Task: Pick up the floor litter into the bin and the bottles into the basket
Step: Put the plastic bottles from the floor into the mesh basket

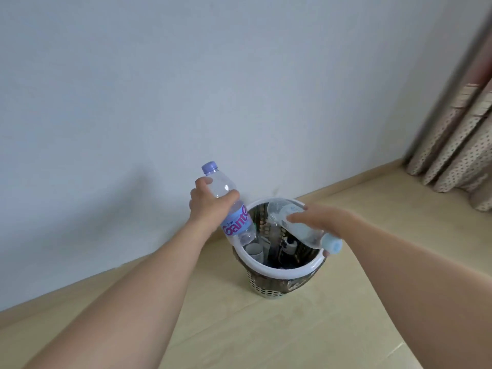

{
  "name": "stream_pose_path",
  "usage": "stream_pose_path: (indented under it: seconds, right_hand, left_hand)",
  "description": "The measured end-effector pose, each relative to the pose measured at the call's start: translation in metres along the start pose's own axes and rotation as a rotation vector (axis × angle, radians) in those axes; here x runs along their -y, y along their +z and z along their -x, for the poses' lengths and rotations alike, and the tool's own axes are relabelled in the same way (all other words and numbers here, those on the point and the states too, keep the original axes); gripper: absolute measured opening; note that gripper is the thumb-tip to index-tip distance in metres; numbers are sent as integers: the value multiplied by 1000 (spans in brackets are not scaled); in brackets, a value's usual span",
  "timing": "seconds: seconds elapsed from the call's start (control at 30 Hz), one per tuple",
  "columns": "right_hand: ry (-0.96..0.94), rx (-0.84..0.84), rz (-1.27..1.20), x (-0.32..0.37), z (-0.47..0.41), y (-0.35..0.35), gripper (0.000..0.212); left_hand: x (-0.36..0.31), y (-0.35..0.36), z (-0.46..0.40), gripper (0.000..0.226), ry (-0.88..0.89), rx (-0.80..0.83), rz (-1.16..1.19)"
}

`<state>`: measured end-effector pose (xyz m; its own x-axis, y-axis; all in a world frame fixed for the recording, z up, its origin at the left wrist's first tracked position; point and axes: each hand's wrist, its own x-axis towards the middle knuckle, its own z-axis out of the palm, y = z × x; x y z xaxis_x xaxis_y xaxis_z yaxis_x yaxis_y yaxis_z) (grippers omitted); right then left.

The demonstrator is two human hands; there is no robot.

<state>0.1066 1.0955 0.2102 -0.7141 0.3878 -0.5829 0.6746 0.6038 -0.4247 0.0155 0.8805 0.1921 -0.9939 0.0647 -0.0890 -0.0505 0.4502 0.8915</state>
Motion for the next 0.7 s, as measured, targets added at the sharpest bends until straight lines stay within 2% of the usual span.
stream_pose_path:
  seconds: [0.13,0.23,0.33,0.43,0.47,0.57,0.63,0.7]
  right_hand:
    - [103,-39,264,-26,-18,-18,82]
    - [-31,-43,433,-29,-47,-9,65]
    - [-147,-15,603,-31,-87,15,47]
    - [-192,-10,756,-38,-120,43,38]
    - [-204,-11,812,-41,-130,52,36]
    - [-212,1,965,-46,-152,72,31]
    - [-195,7,1017,-48,-164,82,33]
    - [-171,9,1035,-50,-174,89,36]
  left_hand:
    - [3,53,1,66,44,187,68]
    - [21,89,-7,68,34,271,66]
    - [41,111,-18,66,42,290,-136]
    - [61,124,-27,65,85,320,-307]
    - [68,128,-31,61,98,335,-374]
    - [80,138,-43,30,127,321,-562]
    - [84,144,-50,25,129,339,-687]
    - [84,152,-54,15,137,430,-861]
